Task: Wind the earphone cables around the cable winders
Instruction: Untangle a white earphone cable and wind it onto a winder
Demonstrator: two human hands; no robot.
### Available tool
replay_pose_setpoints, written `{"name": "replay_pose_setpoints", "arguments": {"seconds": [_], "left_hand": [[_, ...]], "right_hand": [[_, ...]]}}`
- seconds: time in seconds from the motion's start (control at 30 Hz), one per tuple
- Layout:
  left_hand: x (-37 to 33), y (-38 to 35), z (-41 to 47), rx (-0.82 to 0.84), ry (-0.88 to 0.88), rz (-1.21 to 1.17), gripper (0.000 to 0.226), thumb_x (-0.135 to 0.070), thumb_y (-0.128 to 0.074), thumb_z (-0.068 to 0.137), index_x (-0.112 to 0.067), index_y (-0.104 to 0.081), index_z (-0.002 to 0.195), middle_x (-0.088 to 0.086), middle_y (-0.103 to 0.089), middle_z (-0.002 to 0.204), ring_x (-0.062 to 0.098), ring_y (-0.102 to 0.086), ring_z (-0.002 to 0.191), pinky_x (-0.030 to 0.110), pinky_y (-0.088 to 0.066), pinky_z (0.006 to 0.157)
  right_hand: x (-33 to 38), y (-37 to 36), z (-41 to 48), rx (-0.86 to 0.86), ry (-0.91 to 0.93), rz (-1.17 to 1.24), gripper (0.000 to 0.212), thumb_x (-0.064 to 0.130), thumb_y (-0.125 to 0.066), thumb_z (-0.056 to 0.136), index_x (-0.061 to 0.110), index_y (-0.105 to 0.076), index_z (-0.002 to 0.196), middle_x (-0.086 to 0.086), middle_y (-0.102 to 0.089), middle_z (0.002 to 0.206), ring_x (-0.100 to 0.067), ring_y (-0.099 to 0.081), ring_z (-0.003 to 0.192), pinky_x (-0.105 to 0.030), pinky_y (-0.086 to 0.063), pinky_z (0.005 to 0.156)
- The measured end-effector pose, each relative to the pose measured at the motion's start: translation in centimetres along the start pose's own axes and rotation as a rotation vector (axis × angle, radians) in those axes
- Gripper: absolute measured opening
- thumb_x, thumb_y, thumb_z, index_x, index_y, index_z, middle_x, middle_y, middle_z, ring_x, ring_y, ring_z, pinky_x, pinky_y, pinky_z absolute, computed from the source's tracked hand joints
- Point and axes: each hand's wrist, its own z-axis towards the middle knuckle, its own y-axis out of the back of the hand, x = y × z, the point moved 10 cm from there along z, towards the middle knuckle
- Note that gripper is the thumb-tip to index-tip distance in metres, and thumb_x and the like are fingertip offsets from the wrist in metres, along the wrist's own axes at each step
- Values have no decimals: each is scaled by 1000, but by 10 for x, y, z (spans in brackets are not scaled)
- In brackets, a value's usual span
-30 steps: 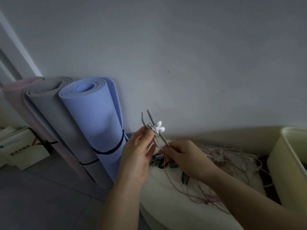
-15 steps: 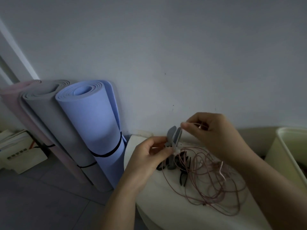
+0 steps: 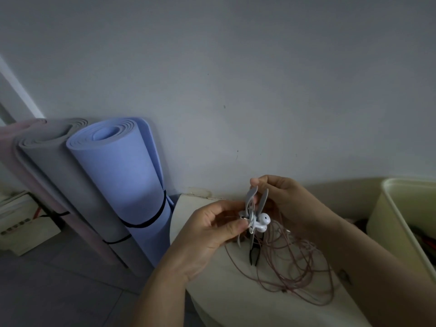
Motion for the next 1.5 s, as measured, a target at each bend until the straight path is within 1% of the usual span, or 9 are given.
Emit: {"name": "replay_pose_setpoints", "arguments": {"seconds": [0.23,0.4,0.53,0.63,0.7,0.83,0.97,1.1,1.5], "left_hand": [[-4,4,-2,-22,-23,4,26,-17,-76,72,-31,-77,94,1,-74,100,16,-68,101,32,-54,90],[-6,4,-2,-28,-73,5,31,-16,-72,74,-29,-76,102,4,-72,110,19,-65,110,31,-51,94],[-13,17,-1,-137,-119,-119,28,-19,-75,72,-25,-76,99,5,-73,108,21,-66,109,38,-49,98],[-11,28,-1,-248,-118,-280,39,-14,-68,70,-11,-68,109,10,-72,110,25,-66,107,38,-52,96],[-9,35,-1,-305,-118,-375,44,-14,-64,72,-5,-62,115,10,-70,115,23,-65,108,40,-49,98],[3,60,-4,-488,-80,-498,25,-16,-65,74,-17,-63,99,-1,-68,97,10,-61,94,30,-48,86],[11,69,-8,-578,-37,-486,13,-9,-63,86,-21,-64,90,-5,-69,82,7,-60,82,26,-46,72],[10,65,-9,-557,-14,-521,9,-15,-66,75,-23,-68,80,-8,-71,74,4,-63,75,27,-46,72],[29,51,-6,-511,113,-848,31,-14,-66,73,-7,-71,103,3,-72,82,5,-64,65,19,-54,53]], "right_hand": [[-12,-5,2,28,-53,67,25,27,-56,78,2,-53,75,-13,-59,67,-23,-59,58,-27,-51,55],[-33,-19,3,50,-150,99,21,13,-47,95,2,-54,78,-5,-62,63,-14,-60,55,-25,-51,53],[-51,-26,2,39,-230,169,44,11,-43,97,14,-69,62,3,-54,53,-6,-45,45,-19,-40,49],[-60,-28,4,22,-219,0,39,23,-51,96,15,-66,61,1,-39,54,-7,-28,42,-22,-26,48],[-57,-31,4,37,-155,-269,34,29,-51,97,12,-59,68,1,-40,56,-8,-32,44,-22,-31,48],[-35,-41,0,48,42,-726,29,31,-50,97,32,-70,75,9,-56,61,0,-46,53,-18,-42,58],[-12,-54,-7,74,219,-975,21,26,-52,97,18,-71,102,19,-57,72,13,-52,60,-5,-39,57],[4,-55,-12,26,319,-1091,19,27,-55,95,19,-72,100,15,-62,82,3,-56,69,-7,-38,61],[19,-59,-17,75,438,-1315,21,28,-51,96,19,-70,102,9,-47,85,-11,-48,73,-25,-42,69]]}}
